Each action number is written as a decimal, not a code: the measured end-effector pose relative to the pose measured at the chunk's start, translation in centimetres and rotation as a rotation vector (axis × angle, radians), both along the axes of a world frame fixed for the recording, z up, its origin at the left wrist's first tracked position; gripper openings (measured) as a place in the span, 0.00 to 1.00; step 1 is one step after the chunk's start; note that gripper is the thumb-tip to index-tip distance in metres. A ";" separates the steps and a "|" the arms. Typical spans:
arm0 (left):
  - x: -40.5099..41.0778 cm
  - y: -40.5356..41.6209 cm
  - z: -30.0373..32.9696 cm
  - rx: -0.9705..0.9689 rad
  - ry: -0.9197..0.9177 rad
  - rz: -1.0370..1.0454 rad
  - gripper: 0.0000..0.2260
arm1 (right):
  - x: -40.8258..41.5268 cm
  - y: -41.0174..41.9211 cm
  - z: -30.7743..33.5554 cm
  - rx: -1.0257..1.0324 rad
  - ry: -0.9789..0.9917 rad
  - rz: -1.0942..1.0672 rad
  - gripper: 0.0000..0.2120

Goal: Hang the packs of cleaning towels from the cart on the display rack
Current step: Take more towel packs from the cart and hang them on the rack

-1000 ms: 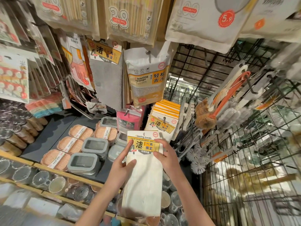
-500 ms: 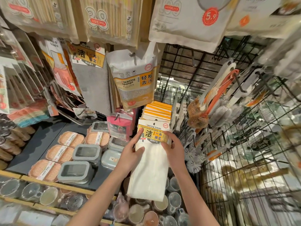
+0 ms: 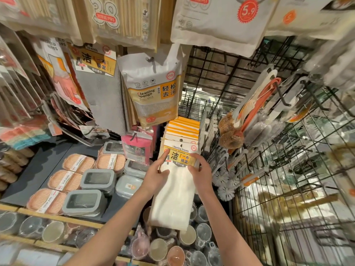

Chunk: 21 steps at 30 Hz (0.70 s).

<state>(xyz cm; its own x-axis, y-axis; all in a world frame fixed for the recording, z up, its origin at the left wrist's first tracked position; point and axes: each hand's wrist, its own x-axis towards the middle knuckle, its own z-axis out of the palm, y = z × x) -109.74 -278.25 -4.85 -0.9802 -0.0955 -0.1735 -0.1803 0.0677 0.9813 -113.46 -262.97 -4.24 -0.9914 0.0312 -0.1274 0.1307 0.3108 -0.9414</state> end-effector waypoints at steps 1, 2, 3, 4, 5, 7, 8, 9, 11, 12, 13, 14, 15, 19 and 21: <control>-0.1 0.0 -0.1 -0.007 -0.010 0.001 0.32 | -0.1 -0.1 0.0 -0.004 -0.001 0.008 0.19; -0.2 -0.1 -0.3 -0.019 -0.017 0.003 0.32 | -0.1 -0.2 0.0 -0.002 0.003 0.018 0.19; -0.4 -0.2 -0.5 -0.034 -0.021 0.004 0.32 | -0.2 -0.4 -0.1 0.004 0.007 0.024 0.19; -0.5 -0.4 -0.6 -0.041 -0.025 0.004 0.32 | -0.3 -0.5 -0.1 -0.001 0.009 0.027 0.18; -0.7 -0.5 -0.7 -0.040 -0.032 0.001 0.31 | -0.4 -0.6 -0.2 -0.017 0.002 0.025 0.18; -1.1 -0.7 -0.7 -0.044 -0.040 -0.013 0.30 | -0.5 -0.9 -0.3 -0.052 -0.050 0.004 0.18; -1.4 -0.7 -0.6 -0.053 -0.043 -0.024 0.29 | -0.7 -0.9 -0.3 -0.063 -0.071 -0.007 0.17; -1.6 -0.8 -0.6 -0.062 -0.049 -0.036 0.29 | -0.8 -1.0 -0.4 -0.072 -0.075 -0.011 0.17; -2.2 -0.9 -0.4 -0.057 -0.071 -0.050 0.28 | -1.1 -1.1 -0.5 -0.086 -0.082 -0.013 0.17; -2.5 -0.9 -0.3 -0.044 -0.084 -0.049 0.28 | -1.2 -1.2 -0.5 -0.092 -0.096 -0.013 0.18; -2.8 -0.9 -0.2 -0.034 -0.096 -0.045 0.28 | -1.3 -1.3 -0.6 -0.095 -0.109 -0.013 0.18; -3.1 -0.9 -0.1 -0.027 -0.108 -0.040 0.27 | -1.5 -1.3 -0.6 -0.096 -0.117 -0.013 0.18; -3.3 -0.9 -0.1 -0.028 -0.117 -0.039 0.27 | -1.6 -1.4 -0.7 -0.096 -0.121 -0.013 0.17; -4.0 -0.9 0.0 0.003 -0.152 -0.056 0.29 | -2.0 -1.7 -0.7 -0.127 -0.132 -0.012 0.19; -4.3 -0.9 0.0 0.021 -0.160 -0.069 0.30 | -2.3 -1.7 -0.6 -0.115 -0.134 0.004 0.20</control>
<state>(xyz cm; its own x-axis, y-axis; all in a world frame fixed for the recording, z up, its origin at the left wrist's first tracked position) -114.01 -279.15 -4.80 -0.9441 -0.0235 -0.3288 -0.3296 0.0655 0.9418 -115.75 -264.70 -4.89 -0.9653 0.0050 -0.2610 0.2566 0.2029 -0.9450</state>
